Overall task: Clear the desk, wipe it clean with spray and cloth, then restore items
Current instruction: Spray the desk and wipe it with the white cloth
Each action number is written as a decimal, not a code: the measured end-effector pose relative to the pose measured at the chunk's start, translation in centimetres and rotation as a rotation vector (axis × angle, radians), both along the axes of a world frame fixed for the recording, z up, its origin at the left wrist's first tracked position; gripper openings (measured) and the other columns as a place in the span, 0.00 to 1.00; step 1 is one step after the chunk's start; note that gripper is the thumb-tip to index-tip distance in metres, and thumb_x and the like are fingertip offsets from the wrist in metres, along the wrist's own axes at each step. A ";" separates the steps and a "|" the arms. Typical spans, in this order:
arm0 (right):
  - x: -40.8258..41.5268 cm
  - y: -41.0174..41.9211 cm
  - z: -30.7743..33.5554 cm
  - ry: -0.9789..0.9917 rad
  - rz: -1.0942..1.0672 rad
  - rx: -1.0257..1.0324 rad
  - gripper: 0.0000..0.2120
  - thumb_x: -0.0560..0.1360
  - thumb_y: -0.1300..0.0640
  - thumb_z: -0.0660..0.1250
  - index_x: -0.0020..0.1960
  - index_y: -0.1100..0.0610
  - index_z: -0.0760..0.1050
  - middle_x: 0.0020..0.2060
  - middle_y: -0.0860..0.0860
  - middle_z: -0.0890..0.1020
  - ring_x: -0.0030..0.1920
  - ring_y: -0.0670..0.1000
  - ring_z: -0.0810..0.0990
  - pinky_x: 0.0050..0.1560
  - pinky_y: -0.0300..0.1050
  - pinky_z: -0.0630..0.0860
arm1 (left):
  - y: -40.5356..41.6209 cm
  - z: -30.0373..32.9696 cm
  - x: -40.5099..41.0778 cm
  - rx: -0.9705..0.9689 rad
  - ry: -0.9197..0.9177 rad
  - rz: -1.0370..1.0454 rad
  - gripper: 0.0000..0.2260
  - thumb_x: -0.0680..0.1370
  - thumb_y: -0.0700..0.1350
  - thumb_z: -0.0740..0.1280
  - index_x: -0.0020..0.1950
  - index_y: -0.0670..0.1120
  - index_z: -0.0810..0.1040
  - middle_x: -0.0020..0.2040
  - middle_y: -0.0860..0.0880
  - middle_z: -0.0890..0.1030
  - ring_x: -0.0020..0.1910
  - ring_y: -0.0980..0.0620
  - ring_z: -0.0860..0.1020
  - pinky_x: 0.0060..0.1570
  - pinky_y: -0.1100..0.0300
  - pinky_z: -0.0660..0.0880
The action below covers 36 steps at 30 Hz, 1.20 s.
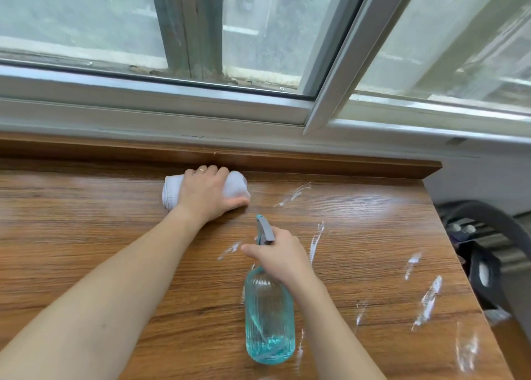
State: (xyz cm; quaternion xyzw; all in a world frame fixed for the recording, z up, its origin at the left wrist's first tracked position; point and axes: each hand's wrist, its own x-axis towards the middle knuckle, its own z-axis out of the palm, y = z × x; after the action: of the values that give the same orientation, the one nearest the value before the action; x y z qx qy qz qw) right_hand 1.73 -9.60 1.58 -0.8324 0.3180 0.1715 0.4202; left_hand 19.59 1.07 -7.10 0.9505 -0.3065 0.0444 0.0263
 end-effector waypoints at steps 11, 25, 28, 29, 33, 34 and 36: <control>-2.2 0.9 0.1 0.107 0.111 0.046 0.12 0.73 0.47 0.73 0.41 0.53 0.73 0.36 0.47 0.78 0.36 0.48 0.75 0.35 0.43 0.68 | 5.1 -0.6 -3.5 -0.004 0.059 0.039 0.43 0.65 0.80 0.44 0.54 0.47 0.76 0.51 0.46 0.80 0.53 0.42 0.77 0.50 0.47 0.70; -3.9 2.6 -0.7 0.112 0.152 0.004 0.11 0.71 0.55 0.69 0.36 0.53 0.67 0.33 0.47 0.74 0.33 0.50 0.70 0.34 0.44 0.67 | 4.7 -0.1 -3.9 0.076 0.118 0.064 0.40 0.66 0.79 0.46 0.59 0.49 0.71 0.58 0.47 0.77 0.59 0.44 0.74 0.54 0.47 0.68; -3.9 2.4 -0.5 0.049 0.068 -0.036 0.09 0.70 0.56 0.66 0.36 0.52 0.66 0.33 0.47 0.75 0.34 0.51 0.71 0.34 0.45 0.66 | 4.9 -0.1 -5.0 0.050 0.112 0.081 0.38 0.66 0.79 0.48 0.56 0.50 0.72 0.55 0.48 0.78 0.57 0.43 0.75 0.53 0.47 0.68; -3.8 2.3 -0.3 0.045 0.058 -0.037 0.08 0.70 0.55 0.66 0.36 0.52 0.67 0.34 0.47 0.76 0.35 0.51 0.72 0.34 0.46 0.67 | 4.9 -0.3 -5.5 0.027 0.099 0.079 0.38 0.66 0.79 0.49 0.54 0.50 0.73 0.53 0.48 0.79 0.56 0.43 0.76 0.52 0.48 0.68; -3.1 1.7 -0.4 0.020 0.021 -0.054 0.05 0.71 0.55 0.66 0.39 0.53 0.71 0.37 0.50 0.79 0.38 0.53 0.75 0.36 0.47 0.69 | 4.3 -1.7 -8.0 -0.096 -0.006 0.059 0.35 0.67 0.78 0.51 0.43 0.48 0.77 0.41 0.46 0.79 0.44 0.42 0.78 0.45 0.48 0.69; -2.8 1.5 -0.5 0.018 0.018 -0.061 0.05 0.71 0.55 0.66 0.40 0.53 0.71 0.37 0.50 0.79 0.37 0.53 0.75 0.36 0.46 0.69 | 4.2 -2.0 -8.3 -0.111 -0.028 0.068 0.35 0.68 0.78 0.52 0.42 0.47 0.77 0.39 0.46 0.79 0.42 0.42 0.78 0.43 0.49 0.68; -2.1 1.1 -0.7 0.018 0.017 -0.064 0.05 0.71 0.55 0.67 0.40 0.53 0.71 0.36 0.49 0.79 0.37 0.53 0.75 0.35 0.46 0.68 | 3.9 -2.2 -7.9 -0.107 -0.051 0.069 0.34 0.69 0.77 0.52 0.41 0.47 0.77 0.38 0.46 0.79 0.40 0.42 0.78 0.42 0.49 0.68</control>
State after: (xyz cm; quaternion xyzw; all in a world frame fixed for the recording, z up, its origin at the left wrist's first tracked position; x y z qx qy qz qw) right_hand -0.41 -8.50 0.89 -0.8464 0.3201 0.1722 0.3892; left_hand 11.66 4.93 -9.26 0.9562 -0.2715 0.0859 0.0676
